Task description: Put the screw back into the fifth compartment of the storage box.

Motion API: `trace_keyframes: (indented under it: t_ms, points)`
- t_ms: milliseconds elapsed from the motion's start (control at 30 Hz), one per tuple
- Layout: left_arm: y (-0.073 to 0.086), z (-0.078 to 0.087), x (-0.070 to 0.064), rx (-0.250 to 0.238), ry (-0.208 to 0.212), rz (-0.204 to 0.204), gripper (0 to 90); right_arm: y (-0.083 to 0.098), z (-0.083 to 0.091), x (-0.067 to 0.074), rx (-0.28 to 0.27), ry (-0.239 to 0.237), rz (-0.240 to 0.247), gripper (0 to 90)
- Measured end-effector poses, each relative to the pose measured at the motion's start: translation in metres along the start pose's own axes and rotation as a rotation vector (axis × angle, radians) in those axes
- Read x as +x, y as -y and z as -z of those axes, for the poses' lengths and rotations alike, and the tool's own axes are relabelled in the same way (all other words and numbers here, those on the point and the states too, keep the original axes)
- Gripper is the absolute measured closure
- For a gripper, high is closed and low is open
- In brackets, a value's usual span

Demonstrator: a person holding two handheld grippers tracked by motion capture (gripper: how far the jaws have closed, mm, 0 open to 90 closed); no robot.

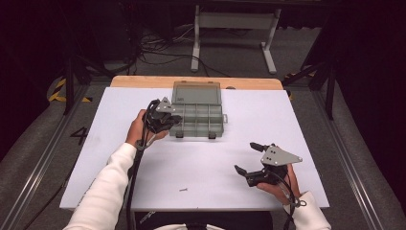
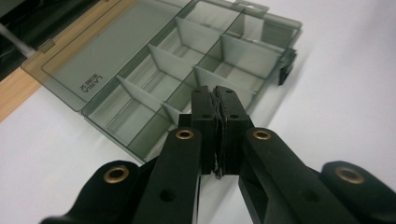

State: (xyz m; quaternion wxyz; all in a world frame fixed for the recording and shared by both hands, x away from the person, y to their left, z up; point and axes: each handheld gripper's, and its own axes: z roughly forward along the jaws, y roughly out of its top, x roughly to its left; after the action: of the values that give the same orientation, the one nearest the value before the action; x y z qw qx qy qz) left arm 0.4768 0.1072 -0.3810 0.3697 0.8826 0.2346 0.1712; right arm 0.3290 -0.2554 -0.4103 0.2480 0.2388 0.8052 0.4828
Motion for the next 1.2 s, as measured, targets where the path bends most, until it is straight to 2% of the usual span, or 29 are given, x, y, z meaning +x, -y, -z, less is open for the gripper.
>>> trace_keyframes:
  t_ms: [200, 300, 400, 500, 633, 967, 1200]
  points:
    - [0.001, -0.012, 0.008, 0.020, -0.017, 0.027, 87.9, -0.001, 0.001, 0.002, -0.038, 0.026, 0.008, 6.7]
    - [0.000, -0.018, 0.010, 0.037, -0.019, 0.034, 87.9, 0.000, 0.000, 0.002, -0.039, 0.028, 0.013, 7.3]
    - [0.001, -0.025, 0.010, 0.076, -0.023, 0.020, 87.9, 0.000, 0.000, 0.002, -0.031, 0.026, 0.016, 7.5]
    - [0.004, -0.031, 0.012, 0.080, -0.022, 0.045, 87.9, 0.001, -0.001, 0.003, -0.024, 0.026, 0.020, 7.8]
    - [0.005, -0.038, 0.012, 0.101, -0.032, 0.044, 87.8, 0.002, -0.002, 0.003, -0.015, 0.020, 0.020, 8.0]
    - [0.012, -0.047, 0.015, 0.112, -0.038, 0.065, 87.7, 0.002, -0.004, 0.004, 0.003, 0.008, 0.032, 8.9]
    - [0.013, -0.047, 0.015, 0.107, -0.036, 0.066, 87.1, 0.003, -0.005, 0.004, 0.005, 0.003, 0.029, 9.0]
